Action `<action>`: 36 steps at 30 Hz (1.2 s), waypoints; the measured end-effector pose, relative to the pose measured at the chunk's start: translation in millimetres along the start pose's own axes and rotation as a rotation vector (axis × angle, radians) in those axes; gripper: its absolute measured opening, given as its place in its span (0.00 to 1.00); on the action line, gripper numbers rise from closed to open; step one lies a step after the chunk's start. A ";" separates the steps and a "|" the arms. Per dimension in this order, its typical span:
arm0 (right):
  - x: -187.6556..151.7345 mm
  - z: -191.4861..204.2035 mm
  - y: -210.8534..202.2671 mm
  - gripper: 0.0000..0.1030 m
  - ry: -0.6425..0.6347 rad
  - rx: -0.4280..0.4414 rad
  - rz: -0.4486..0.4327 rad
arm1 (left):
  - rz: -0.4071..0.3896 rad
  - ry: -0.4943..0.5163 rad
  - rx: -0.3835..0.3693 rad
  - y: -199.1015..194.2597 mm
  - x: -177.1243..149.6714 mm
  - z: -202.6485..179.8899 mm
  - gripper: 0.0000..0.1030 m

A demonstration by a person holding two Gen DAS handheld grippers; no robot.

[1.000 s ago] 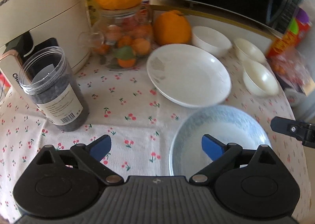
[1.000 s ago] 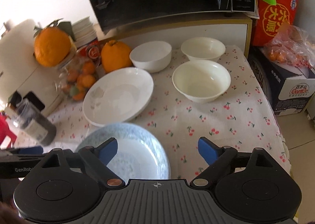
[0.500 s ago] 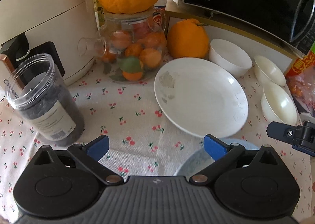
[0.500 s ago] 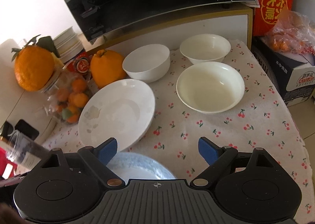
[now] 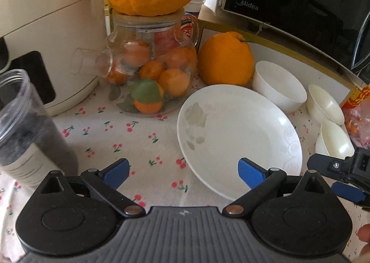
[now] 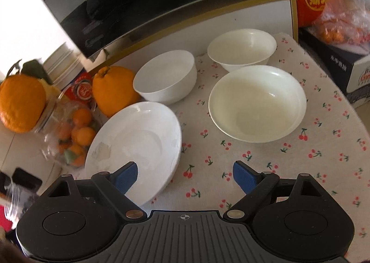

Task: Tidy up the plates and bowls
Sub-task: 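Move both tools to the white plate rim and close both grippers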

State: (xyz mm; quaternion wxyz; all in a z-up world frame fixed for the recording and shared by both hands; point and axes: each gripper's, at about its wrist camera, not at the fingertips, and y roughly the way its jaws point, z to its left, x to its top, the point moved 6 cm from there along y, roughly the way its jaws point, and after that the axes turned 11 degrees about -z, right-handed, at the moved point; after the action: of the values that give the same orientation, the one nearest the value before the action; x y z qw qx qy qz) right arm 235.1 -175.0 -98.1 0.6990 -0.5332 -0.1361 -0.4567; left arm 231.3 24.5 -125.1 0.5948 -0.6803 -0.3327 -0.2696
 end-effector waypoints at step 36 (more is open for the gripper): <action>-14.0 3.8 37.4 0.18 0.056 0.055 0.013 | -0.056 -0.075 -0.108 17.5 0.4 7.3 0.23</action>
State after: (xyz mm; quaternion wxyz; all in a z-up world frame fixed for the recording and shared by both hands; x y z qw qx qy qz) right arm 257.9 -164.3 -129.2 0.7199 -0.5015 -0.1257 -0.4631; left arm 244.9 30.5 -136.9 0.5367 -0.7114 -0.3587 -0.2777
